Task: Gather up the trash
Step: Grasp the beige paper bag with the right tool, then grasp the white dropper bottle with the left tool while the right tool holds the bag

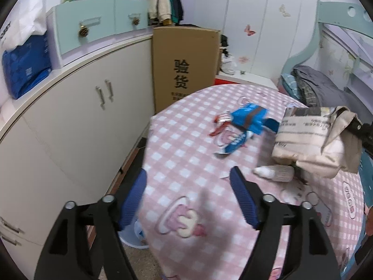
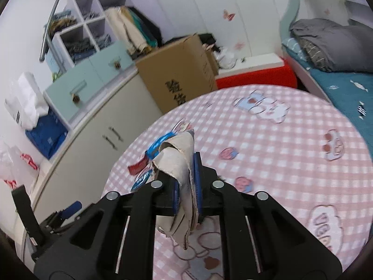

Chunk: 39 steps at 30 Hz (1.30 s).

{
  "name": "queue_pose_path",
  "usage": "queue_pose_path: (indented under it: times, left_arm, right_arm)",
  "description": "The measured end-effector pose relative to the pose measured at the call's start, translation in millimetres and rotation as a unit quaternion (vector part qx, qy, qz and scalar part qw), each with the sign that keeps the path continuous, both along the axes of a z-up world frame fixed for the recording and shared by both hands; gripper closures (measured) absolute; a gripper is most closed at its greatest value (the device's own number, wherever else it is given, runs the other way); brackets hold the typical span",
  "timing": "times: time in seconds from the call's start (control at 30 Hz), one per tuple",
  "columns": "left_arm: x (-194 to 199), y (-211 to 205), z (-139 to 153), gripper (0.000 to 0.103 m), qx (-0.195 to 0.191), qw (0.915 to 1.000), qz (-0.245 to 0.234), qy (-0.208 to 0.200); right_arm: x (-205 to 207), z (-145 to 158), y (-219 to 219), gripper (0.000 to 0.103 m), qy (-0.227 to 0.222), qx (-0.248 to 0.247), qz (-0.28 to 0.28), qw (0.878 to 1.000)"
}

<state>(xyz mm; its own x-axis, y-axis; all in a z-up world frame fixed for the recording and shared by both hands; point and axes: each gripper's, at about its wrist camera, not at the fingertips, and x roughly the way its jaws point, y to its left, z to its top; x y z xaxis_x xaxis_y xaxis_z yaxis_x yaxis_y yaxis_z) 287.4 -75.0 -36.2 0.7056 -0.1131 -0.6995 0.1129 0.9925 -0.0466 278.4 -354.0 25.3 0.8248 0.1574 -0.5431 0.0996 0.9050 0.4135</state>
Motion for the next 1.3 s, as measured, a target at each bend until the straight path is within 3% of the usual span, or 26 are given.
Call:
queue_pose_path:
  times: [0.17,0.33,0.57,0.63,0.67,0.77,0.8,0.83,0.87,0.93,1.0,1.1,1.13,1.3]
  left_arm:
    - [2.7,-33.0,-2.3,0.023,-0.009,0.999,-0.044,0.005]
    - [12.5,-81.3,-15.8,0.021,0.006,0.9947,-0.099,0.026]
    - [32.4,-108.7,-44.6,0.021,-0.003,0.9911,-0.114,0.069]
    - [35.8,-108.6,-49.2,0.027,-0.011,0.9917,-0.105,0.073]
    - [35.6,-109.2,-49.1,0.043,-0.01,0.9918,-0.106,0.07]
    - [35.7,-109.4,-49.9,0.044,-0.02,0.9899,-0.12,0.072]
    - [36.4,-109.1,-49.9,0.044,-0.023,0.9897,-0.122,0.072]
    - [35.9,-109.2,-49.9,0.044,-0.022,0.9899,-0.122,0.07]
    - [35.5,-109.6,-49.8,0.044,-0.02,0.9901,-0.122,0.068]
    - [35.3,-110.2,-49.1,0.044,-0.019,0.99,-0.124,0.066]
    - [34.5,-111.1,-48.1,0.044,-0.018,0.99,-0.125,0.063]
    - [30.7,-110.9,-44.5,0.044,-0.01,0.9904,-0.127,0.055]
    - [29.2,-111.0,-43.5,0.044,-0.007,0.9906,-0.127,0.051]
    - [23.9,-102.4,-36.7,0.044,0.003,0.9922,-0.12,0.036]
  right_arm:
    - [-18.4,4.2,-35.2,0.092,-0.011,-0.023,-0.059,0.998]
    - [-27.0,-15.5,-63.9,0.092,0.014,-0.023,-0.099,0.995]
    - [-31.0,-49.1,-82.7,0.092,0.053,-0.01,-0.12,0.991]
    - [-31.6,-53.1,-85.5,0.092,0.057,-0.007,-0.119,0.991]
    - [-30.0,-55.3,-86.7,0.092,0.06,-0.008,-0.117,0.991]
    - [-26.8,-61.9,-88.8,0.086,0.074,-0.014,-0.125,0.989]
    - [-23.1,-66.2,-88.1,0.068,0.085,-0.017,-0.122,0.989]
    - [-21.9,-68.9,-88.8,0.036,0.092,-0.018,-0.119,0.989]
    - [-19.0,-72.5,-87.1,0.026,0.096,-0.019,-0.112,0.989]
    - [-13.4,-77.6,-83.9,0.024,0.095,-0.016,-0.095,0.991]
    - [1.0,-87.4,-77.6,0.021,0.123,-0.029,-0.075,0.989]
    - [13.1,-86.3,-64.2,0.025,0.133,-0.082,-0.075,0.985]
    - [14.7,-85.8,-62.6,0.058,0.132,-0.084,-0.071,0.985]
    - [8.2,-83.0,-67.3,0.067,0.122,-0.069,-0.087,0.986]
